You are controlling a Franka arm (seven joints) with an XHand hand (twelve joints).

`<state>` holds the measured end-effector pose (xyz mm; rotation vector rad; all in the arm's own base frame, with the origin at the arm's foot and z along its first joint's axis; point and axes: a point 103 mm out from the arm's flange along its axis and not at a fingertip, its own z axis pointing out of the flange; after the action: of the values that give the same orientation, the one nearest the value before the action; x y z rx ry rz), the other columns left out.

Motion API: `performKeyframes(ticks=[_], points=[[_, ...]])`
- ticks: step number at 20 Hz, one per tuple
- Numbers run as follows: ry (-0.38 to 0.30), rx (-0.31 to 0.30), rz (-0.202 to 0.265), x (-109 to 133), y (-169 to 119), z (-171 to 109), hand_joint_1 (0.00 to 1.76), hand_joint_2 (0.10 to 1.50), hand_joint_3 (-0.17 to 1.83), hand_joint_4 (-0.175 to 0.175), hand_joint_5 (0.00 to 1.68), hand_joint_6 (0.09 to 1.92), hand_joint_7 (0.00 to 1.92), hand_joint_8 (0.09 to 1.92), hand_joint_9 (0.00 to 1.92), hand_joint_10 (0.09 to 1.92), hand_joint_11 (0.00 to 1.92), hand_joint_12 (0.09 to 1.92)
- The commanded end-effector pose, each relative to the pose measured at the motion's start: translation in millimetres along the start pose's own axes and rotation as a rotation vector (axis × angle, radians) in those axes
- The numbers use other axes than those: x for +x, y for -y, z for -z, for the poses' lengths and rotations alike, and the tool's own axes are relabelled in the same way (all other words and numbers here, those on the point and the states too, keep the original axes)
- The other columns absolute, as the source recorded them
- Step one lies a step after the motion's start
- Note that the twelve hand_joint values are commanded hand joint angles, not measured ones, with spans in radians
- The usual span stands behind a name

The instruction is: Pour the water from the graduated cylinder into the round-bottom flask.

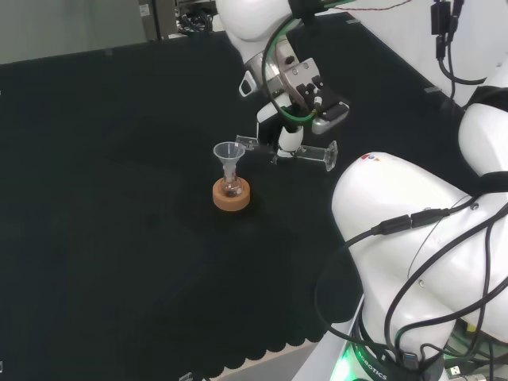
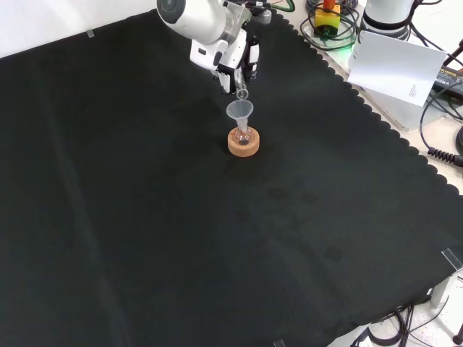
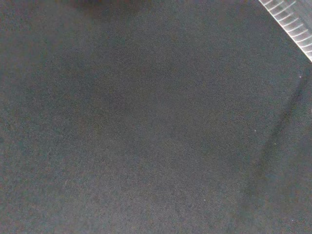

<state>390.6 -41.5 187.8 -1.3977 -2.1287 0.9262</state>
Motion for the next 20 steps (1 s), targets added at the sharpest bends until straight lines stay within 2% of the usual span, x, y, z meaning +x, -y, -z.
performKeyframes(ticks=[1, 7, 9, 15, 20], points=[[0.06, 0.053, -0.059, 5.3, 1.6, 7.8, 1.24, 1.16, 0.0, -0.175, 0.88, 1.13, 0.92, 1.13, 1.36, 0.15, 1.14, 0.86], [0.072, 0.07, -0.073, 13.4, 2.3, 16.6, 1.24, 1.16, 0.0, -0.175, 0.88, 1.13, 0.92, 1.13, 1.36, 0.14, 1.14, 0.86], [0.049, 0.058, -0.064, -2.1, 8.5, 12.1, 1.24, 1.16, 0.0, -0.175, 0.88, 1.13, 0.92, 1.12, 1.36, 0.14, 1.14, 0.86], [0.068, 0.068, -0.074, -5.8, 11.5, 13.7, 1.24, 1.15, 0.0, -0.175, 0.89, 1.12, 0.92, 1.12, 1.36, 0.14, 1.14, 0.86], [0.081, 0.074, -0.082, 7.3, 9.7, 21.8, 1.24, 1.15, 0.0, -0.175, 0.89, 1.12, 0.92, 1.12, 1.36, 0.14, 1.14, 0.85]])
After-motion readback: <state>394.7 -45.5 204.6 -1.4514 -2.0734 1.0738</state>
